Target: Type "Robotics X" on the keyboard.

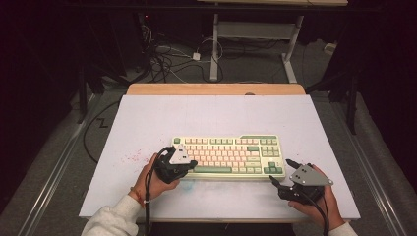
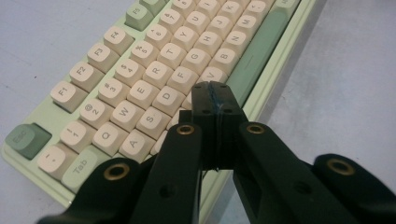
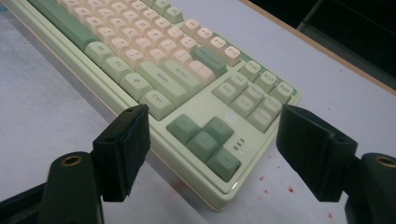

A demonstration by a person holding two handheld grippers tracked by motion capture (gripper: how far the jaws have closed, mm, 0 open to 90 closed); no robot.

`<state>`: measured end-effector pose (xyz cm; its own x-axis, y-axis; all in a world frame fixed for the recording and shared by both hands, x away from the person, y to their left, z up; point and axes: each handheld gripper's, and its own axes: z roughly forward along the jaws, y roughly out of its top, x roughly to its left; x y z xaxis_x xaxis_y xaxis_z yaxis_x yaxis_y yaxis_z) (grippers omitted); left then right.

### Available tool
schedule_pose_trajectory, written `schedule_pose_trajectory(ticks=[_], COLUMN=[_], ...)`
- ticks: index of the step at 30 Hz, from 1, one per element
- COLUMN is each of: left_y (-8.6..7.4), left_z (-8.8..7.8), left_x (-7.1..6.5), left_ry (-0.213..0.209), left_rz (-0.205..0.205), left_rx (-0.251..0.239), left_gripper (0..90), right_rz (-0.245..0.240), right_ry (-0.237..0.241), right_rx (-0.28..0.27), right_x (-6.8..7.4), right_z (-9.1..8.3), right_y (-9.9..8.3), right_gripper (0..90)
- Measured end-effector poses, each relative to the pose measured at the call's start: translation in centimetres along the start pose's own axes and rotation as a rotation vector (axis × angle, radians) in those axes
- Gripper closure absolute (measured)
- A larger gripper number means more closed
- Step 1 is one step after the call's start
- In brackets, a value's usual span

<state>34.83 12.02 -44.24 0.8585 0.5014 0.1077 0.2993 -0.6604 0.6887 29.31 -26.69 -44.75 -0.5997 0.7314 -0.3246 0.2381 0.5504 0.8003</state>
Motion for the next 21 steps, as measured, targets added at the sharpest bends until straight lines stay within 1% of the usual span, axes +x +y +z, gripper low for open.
schedule_pose_trajectory(ticks=[2,3,4,7,10,14,15,18,19,20,21], left_y=[0.3,0.4,0.6,1.0,1.3,1.5,1.5,1.6,1.6,1.6,1.6], left_z=[0.3,0.4,0.6,1.0,1.6,2.0,2.1,2.4,2.5,2.5,2.6], left_x=[0.2,0.2,0.3,0.3,0.3,0.3,0.4,0.5,0.6,0.6,0.7], left_ry=[-0.003,-0.003,-0.007,-0.012,-0.019,-0.020,-0.024,-0.018,-0.022,-0.018,-0.016], left_rz=[0.007,0.001,0.004,0.009,0.020,0.022,0.020,0.017,0.014,0.020,0.013], left_rx=[0.008,0.004,0.008,0.012,0.023,0.032,0.034,0.040,0.041,0.050,0.049], left_gripper=[88.0,88.0,88.0,88.0,88.0,88.0,88.0,87.9,88.0,87.9,87.9], right_rz=[-0.005,-0.006,-0.010,-0.030,-0.028,-0.032,-0.036,-0.042,-0.042,-0.041,-0.039], right_ry=[0.000,0.000,-0.001,-0.005,0.002,0.009,0.012,0.017,0.017,0.020,0.022], right_rx=[0.002,0.003,0.004,0.008,0.009,0.011,0.011,0.015,0.016,0.015,0.016], right_x=[0.0,0.0,0.1,0.2,0.3,0.4,0.4,0.5,0.6,0.6,0.6], right_z=[0.0,0.0,0.1,0.2,0.3,0.4,0.4,0.5,0.5,0.5,0.5], right_y=[-0.1,-0.1,-0.1,-0.1,-0.1,-0.1,-0.1,-0.1,-0.1,-0.1,-0.1], right_gripper=[26.4,26.4,26.4,26.3,26.4,26.4,26.4,26.4,26.4,26.4,26.4])
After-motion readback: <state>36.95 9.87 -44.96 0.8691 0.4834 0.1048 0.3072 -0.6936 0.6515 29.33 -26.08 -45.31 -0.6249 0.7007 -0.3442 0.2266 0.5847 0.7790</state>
